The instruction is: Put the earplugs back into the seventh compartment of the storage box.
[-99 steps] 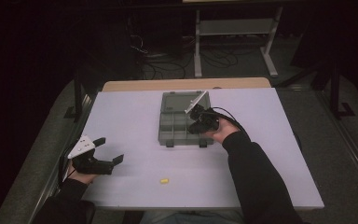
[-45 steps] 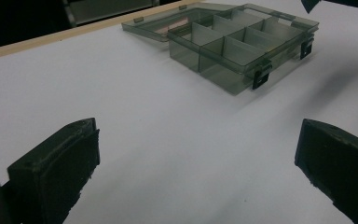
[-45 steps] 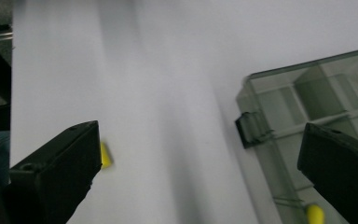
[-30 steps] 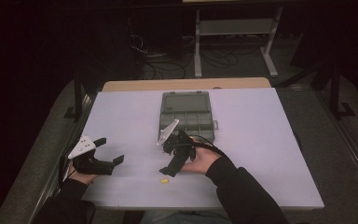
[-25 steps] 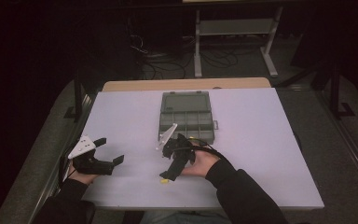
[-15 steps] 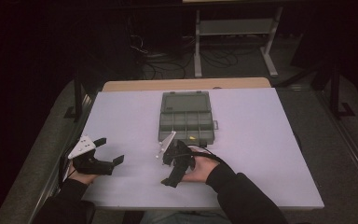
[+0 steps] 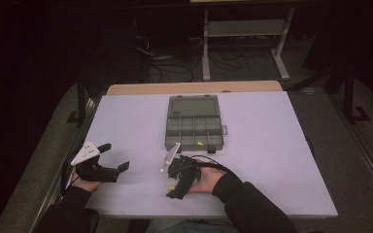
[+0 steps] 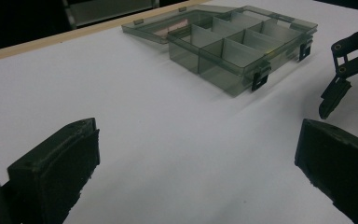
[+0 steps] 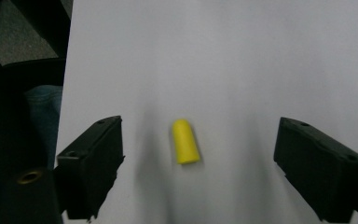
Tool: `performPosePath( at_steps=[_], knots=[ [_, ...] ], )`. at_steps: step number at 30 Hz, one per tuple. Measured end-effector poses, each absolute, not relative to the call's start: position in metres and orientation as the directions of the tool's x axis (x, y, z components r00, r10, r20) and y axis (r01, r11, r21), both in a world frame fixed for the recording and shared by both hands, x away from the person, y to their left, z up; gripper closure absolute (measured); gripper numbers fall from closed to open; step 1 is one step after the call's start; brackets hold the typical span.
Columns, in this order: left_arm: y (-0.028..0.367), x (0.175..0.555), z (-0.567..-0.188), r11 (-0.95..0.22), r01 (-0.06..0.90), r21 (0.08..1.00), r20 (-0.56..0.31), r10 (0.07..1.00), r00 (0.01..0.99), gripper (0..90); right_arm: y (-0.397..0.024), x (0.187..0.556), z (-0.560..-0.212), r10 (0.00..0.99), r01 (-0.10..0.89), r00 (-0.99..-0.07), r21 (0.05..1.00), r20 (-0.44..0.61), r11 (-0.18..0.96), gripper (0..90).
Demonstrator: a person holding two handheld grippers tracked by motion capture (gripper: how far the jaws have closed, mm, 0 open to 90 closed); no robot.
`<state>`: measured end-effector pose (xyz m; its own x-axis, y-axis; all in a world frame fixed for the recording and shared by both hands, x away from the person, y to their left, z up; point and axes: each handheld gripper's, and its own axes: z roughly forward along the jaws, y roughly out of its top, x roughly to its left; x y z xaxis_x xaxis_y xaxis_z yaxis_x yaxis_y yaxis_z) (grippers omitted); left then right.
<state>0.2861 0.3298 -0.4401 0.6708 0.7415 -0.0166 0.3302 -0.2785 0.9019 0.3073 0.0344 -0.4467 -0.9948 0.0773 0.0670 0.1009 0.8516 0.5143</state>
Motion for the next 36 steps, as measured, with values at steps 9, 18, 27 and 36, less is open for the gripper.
performPosePath(
  at_steps=[9,18,27,36],
  knots=[
    [0.330,0.286,-0.440,-0.282,0.330,0.901,-0.014,0.741,0.672,0.0,0.037,0.305,-0.449,0.062,0.098,-0.994,0.493,0.090,0.864,50.6],
    [0.330,0.286,-0.440,-0.281,0.329,0.902,-0.013,0.742,0.671,0.0,0.037,0.303,-0.449,0.053,0.074,-0.997,0.490,0.056,0.869,73.6],
    [0.330,0.286,-0.440,-0.281,0.328,0.902,-0.014,0.741,0.672,0.0,0.037,0.303,-0.447,0.034,0.067,-0.997,0.493,0.076,0.867,78.6],
    [0.330,0.286,-0.440,-0.283,0.328,0.901,-0.012,0.740,0.672,0.0,0.031,0.305,-0.430,0.046,0.072,-0.997,0.536,0.062,0.841,78.6]
  ],
)
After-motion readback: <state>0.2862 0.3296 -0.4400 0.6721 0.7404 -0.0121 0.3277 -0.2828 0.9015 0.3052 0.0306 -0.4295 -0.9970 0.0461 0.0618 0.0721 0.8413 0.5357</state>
